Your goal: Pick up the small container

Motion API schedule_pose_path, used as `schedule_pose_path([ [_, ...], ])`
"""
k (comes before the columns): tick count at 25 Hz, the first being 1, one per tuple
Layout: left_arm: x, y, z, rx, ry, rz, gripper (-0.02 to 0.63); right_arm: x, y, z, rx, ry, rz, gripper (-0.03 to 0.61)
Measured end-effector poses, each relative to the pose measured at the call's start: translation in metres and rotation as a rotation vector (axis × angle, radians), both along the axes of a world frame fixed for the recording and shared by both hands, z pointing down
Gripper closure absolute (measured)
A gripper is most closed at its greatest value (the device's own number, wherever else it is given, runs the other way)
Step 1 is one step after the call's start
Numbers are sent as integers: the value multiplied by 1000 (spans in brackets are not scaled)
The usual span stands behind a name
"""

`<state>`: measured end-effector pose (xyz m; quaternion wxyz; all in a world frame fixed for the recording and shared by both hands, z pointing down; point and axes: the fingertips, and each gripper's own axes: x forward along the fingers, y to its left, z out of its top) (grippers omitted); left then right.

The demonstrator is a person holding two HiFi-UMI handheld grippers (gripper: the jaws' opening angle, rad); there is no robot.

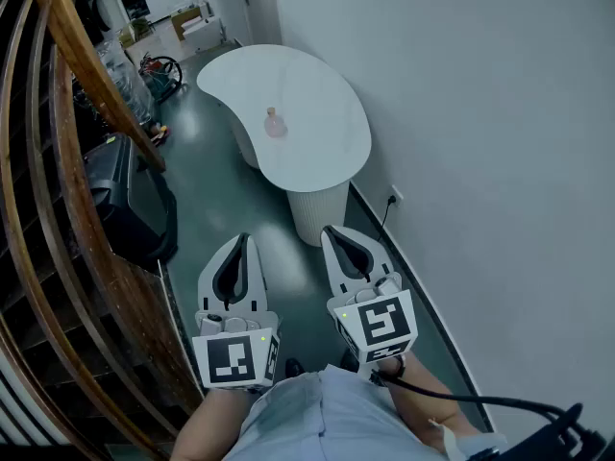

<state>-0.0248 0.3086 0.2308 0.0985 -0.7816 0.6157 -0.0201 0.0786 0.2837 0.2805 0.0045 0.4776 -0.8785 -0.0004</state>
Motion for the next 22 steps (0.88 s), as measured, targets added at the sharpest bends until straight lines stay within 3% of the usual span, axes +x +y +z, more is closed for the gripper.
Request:
schedule_pose_path([
  [12, 35, -4, 10, -25, -26, -23, 615, 38, -7, 11, -31, -50, -14, 578],
  [22, 38, -14, 24, -48, -11, -93, 615, 48, -27, 32, -87, -45, -48, 577],
])
